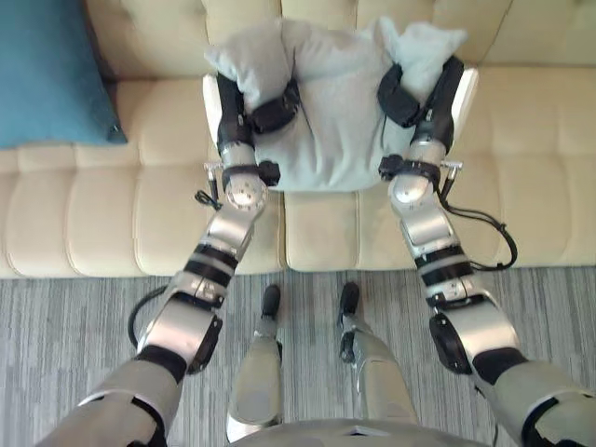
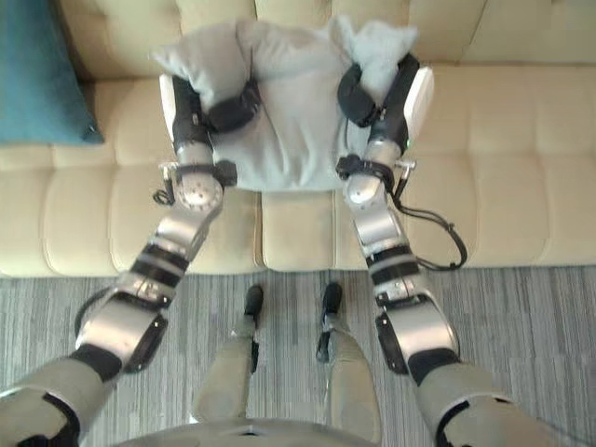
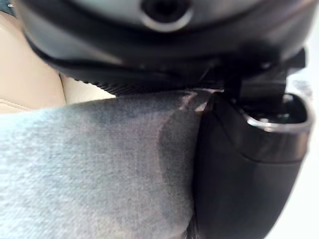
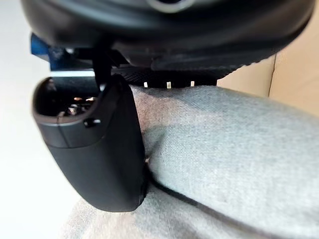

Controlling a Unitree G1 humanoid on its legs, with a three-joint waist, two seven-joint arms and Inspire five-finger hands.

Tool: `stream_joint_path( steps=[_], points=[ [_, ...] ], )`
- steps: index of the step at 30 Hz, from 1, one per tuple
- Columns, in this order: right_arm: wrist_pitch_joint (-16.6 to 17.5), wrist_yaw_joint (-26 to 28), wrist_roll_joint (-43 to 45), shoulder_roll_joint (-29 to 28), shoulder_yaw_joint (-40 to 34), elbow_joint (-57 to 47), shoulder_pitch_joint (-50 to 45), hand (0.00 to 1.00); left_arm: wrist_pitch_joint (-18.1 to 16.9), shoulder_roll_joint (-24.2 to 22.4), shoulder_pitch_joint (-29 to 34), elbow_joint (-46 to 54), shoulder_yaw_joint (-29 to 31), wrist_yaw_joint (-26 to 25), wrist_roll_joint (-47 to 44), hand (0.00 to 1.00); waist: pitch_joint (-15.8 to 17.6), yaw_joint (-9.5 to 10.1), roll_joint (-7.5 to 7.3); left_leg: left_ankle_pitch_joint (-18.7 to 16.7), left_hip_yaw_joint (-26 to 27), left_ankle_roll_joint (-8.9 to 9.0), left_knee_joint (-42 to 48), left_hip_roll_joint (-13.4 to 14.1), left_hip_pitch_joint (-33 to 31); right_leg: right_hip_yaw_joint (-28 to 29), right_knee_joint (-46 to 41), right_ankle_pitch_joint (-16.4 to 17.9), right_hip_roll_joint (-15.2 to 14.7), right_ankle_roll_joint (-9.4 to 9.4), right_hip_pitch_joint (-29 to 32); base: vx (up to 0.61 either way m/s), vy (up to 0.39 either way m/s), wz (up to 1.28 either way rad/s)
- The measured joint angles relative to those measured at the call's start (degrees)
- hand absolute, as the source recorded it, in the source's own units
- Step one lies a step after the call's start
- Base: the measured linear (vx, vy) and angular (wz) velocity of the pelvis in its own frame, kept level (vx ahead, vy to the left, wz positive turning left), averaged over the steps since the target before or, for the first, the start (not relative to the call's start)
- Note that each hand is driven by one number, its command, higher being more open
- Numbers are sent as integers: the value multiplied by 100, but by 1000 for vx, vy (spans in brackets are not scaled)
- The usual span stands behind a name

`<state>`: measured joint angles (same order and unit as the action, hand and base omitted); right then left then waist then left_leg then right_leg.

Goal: Pick up cushions and gather them together orderly.

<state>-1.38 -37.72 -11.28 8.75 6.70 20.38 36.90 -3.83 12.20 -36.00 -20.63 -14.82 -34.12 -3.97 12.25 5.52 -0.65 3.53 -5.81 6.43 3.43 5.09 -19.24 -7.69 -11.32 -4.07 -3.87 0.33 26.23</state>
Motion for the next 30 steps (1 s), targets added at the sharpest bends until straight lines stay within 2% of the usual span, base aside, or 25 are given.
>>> stream_joint_path(
  steps=[1,7,13,19,24,30],
  points=[
    [-4,-56,1,20,-53,305,397,100,0,64,-390,-277,18,-28,-5,100,164,-1,-17,45,6,5,-23,1,-80,12,3,-45,7,-17,100,-53,-58,-3],
    [-3,-202,23,105,-175,1211,1691,100,-10,330,-1756,-1415,200,-53,-104,100,797,-96,-41,283,3,48,-197,4,-426,16,306,-352,35,-45,402,-61,-53,-1],
    [53,-257,256,409,-215,1781,2730,100,-186,881,-2759,-2156,286,-26,-236,100,1003,-129,-50,456,-19,54,-425,-2,-599,-3,706,-591,46,-30,483,-9,-7,1],
    [222,-85,818,894,-215,2357,3378,100,-317,1121,-3260,-2719,487,295,-511,100,1086,-161,-129,595,-29,36,-629,-41,-638,-8,1029,-778,21,7,456,42,19,1],
    [246,420,1432,1569,-49,2452,3555,100,-319,1555,-3382,-2869,524,748,-1153,100,1097,-163,-148,596,-21,37,-655,-40,-572,-21,1168,-817,25,9,331,63,38,1],
    [149,730,1937,2022,-41,2456,3536,100,-317,1879,-3407,-2924,1210,867,-1716,100,1097,-154,-149,597,-13,38,-667,-22,-508,-35,1236,-840,48,-2,234,62,46,1]
  ],
)
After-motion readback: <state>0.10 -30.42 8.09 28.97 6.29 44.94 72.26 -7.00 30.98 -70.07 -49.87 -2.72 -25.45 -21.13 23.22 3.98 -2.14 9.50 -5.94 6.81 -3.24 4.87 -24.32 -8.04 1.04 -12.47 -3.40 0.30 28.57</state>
